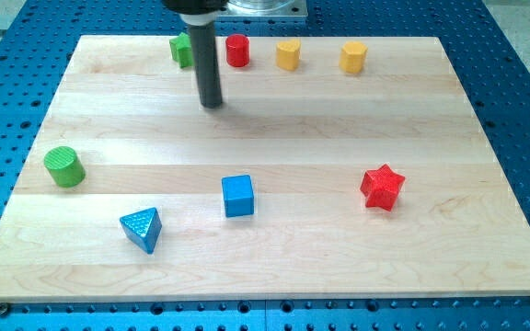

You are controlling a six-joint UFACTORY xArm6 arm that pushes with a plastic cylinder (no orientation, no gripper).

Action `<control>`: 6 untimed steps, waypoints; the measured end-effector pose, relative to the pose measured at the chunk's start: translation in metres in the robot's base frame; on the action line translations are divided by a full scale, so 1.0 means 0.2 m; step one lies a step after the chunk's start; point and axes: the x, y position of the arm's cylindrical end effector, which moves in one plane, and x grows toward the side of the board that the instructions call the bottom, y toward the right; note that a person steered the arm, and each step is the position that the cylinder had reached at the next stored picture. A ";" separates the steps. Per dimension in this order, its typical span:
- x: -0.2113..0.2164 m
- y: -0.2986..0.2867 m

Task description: Push the red star into the cube

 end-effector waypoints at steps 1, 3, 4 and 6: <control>0.07 0.48; 0.47 1.47; 0.82 1.40; 0.80 0.59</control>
